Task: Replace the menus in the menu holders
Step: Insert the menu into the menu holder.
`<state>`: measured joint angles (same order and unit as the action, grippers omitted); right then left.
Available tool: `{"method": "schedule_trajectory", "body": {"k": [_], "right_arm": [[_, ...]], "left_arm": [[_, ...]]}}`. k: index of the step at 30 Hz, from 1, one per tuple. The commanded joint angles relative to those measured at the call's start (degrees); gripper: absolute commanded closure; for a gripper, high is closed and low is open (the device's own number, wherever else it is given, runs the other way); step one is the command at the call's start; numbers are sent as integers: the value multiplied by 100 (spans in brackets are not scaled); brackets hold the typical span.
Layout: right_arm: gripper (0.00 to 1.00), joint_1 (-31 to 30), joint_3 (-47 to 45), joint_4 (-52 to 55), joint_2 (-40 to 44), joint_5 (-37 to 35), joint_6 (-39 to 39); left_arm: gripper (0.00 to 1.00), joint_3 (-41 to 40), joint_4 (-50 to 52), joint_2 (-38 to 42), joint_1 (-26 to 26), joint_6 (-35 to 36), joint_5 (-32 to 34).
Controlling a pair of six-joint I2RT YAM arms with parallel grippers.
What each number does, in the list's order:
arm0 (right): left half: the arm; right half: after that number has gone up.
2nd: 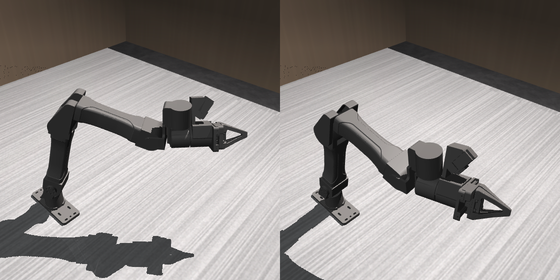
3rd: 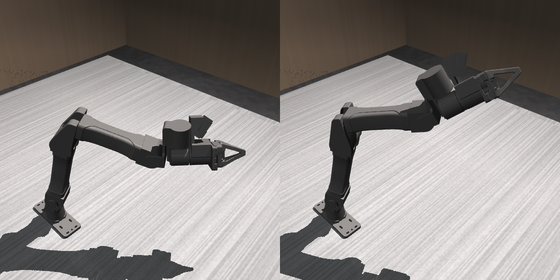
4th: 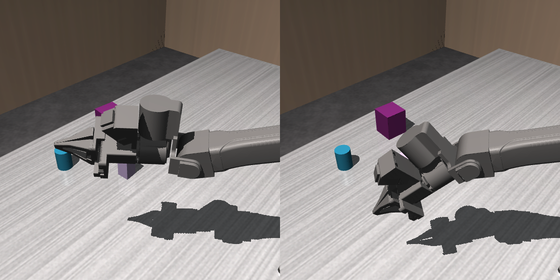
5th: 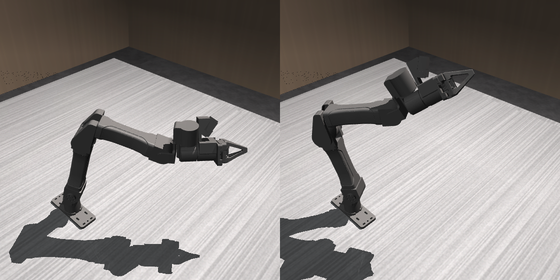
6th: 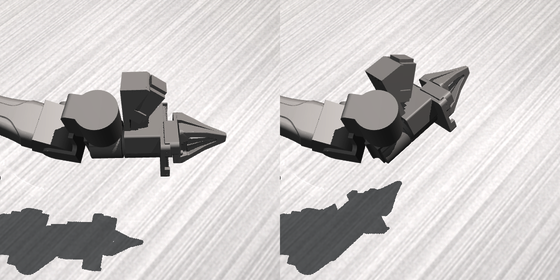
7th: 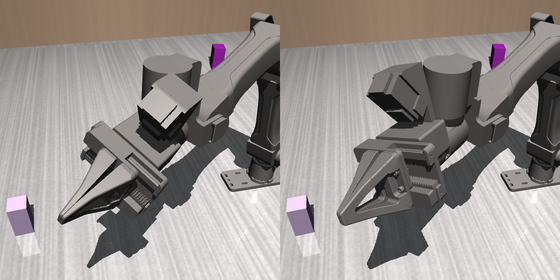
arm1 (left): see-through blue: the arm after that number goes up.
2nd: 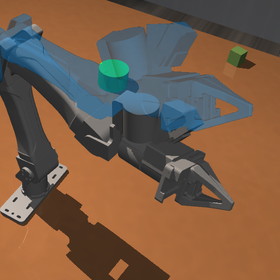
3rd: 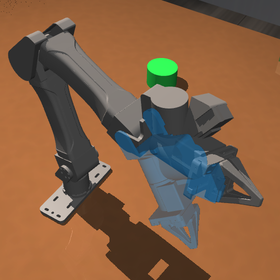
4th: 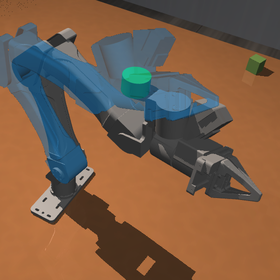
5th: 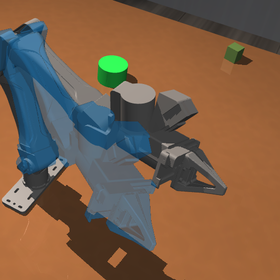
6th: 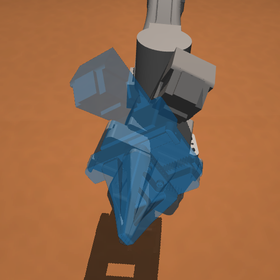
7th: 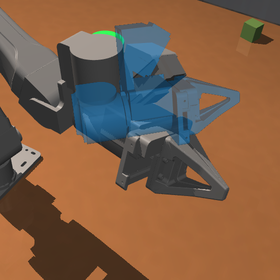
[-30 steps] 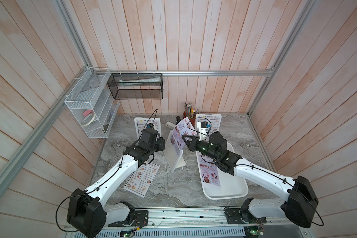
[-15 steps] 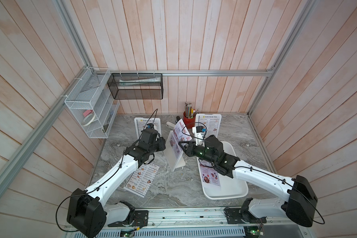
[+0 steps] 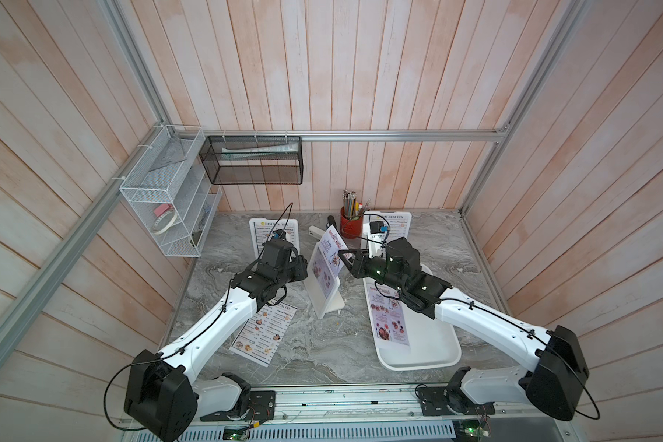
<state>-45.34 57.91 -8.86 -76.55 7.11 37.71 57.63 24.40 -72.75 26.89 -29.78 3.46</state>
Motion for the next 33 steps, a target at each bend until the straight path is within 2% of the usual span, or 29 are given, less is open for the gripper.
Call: {"method": "schedule_trajectory", "body": {"k": [1, 9, 12, 15, 21, 22, 23, 24, 33], "right_arm": [[79, -107, -15, 103, -132, 266, 87], [81, -409, -228, -34, -132, 193, 347], [76, -411, -188, 113, -28, 66, 318], [71, -365, -116, 290, 128, -128, 125], [71, -281, -75, 399, 167, -92, -87], [71, -282, -92, 370, 167, -83, -89], [71, -280, -128, 300, 159, -48, -68], [72, -278, -157, 235, 150, 0, -46], [73, -309, -353, 20, 156, 281, 140]], "left_arm": [[45, 51, -65, 33, -27, -6, -41], [29, 585, -211, -65, 64, -6, -494], [24, 797, -303, -132, 157, -2, -654], [22, 940, -414, -201, 193, -45, -839], [18, 1123, -671, -306, 262, -151, -1212], [16, 1152, -693, -338, 269, -151, -1242], [4, 1207, -670, -400, 274, -149, -1277], [0, 1271, -641, -472, 298, -123, -1303], [1, 1567, -282, -878, 423, 137, -831]]}}
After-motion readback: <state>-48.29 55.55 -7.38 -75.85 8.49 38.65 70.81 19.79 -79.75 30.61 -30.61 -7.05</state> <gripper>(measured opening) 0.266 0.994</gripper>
